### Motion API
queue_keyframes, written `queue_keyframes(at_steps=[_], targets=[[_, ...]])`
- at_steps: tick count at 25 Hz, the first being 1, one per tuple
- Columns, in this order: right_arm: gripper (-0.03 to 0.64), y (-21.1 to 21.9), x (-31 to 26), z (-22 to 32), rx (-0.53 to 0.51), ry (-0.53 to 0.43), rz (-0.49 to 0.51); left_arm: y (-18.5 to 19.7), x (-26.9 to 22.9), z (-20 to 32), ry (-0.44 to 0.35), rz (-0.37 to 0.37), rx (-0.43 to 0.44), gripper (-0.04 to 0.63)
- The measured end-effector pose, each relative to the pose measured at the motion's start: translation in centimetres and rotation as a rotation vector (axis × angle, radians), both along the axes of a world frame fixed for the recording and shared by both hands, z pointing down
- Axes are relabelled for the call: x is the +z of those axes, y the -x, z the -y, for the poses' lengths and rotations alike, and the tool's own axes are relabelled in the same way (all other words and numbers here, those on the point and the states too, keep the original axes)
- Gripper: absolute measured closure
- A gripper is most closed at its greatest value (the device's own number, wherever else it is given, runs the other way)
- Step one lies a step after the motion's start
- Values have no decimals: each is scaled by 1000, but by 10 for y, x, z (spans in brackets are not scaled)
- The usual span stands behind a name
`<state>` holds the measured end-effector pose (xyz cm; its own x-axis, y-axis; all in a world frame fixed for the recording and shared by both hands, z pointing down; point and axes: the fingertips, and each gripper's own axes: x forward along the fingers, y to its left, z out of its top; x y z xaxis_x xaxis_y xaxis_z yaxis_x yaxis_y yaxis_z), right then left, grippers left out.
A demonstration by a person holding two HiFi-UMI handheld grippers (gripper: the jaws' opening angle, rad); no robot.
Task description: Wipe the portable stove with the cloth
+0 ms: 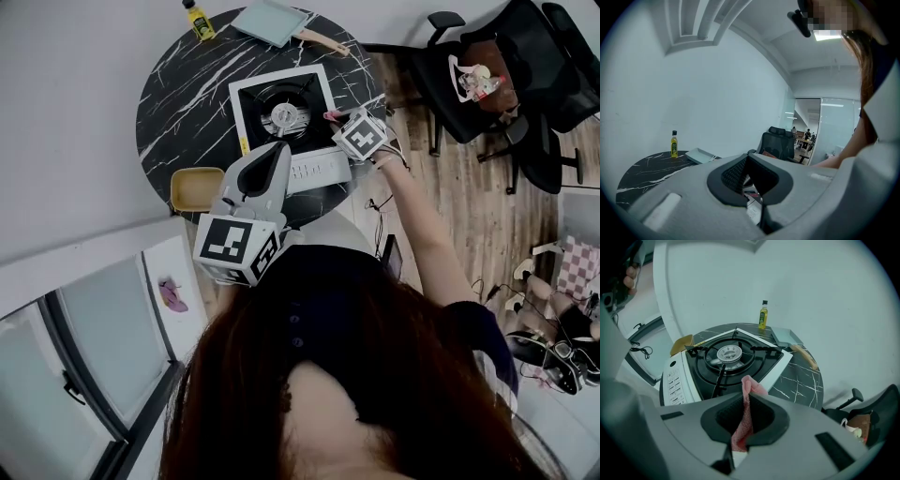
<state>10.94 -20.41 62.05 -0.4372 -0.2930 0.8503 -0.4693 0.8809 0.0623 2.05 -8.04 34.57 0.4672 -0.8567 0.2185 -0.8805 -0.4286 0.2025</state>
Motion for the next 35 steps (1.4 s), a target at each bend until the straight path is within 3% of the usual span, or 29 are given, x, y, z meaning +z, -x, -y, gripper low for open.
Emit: queue_keyframes(at_steps=[29,35], targets=[[591,-19,-1,-54,120,44,52,-3,1,-33,-15,-10,89,583],[591,-23,0,-62,127,12,35,-6,5,-41,-8,-12,118,583]])
